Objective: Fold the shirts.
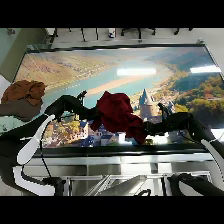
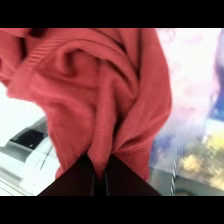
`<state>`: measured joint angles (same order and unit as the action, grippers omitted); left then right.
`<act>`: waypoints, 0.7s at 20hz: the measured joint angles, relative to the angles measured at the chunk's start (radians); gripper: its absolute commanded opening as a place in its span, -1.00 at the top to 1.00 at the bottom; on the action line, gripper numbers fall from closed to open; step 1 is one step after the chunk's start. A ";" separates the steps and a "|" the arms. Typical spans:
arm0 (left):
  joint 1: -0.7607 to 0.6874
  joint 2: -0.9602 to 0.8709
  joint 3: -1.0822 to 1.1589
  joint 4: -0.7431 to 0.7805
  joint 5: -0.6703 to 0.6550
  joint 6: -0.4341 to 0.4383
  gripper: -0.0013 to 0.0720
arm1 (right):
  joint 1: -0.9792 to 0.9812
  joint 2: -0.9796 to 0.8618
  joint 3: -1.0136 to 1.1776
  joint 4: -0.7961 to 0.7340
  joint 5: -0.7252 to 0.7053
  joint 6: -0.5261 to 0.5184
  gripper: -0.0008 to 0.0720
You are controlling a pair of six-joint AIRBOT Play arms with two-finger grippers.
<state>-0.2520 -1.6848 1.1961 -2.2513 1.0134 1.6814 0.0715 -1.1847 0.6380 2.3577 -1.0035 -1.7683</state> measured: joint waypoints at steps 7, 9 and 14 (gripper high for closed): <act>0.034 0.339 0.235 0.000 0.004 -0.005 0.93 | -0.079 0.108 0.419 -0.005 -0.163 -0.032 0.91; 0.063 0.472 0.341 0.002 0.003 -0.017 0.93 | -0.097 0.190 0.605 -0.009 -0.193 -0.044 0.91; 0.111 0.752 0.579 0.003 -0.013 -0.035 0.93 | -0.116 0.377 1.023 -0.063 -0.186 -0.088 0.91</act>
<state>-0.1406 -0.9329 1.7748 -2.2478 1.0000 1.6463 -0.0441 -0.8082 1.6615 2.2948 -1.1896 -1.8565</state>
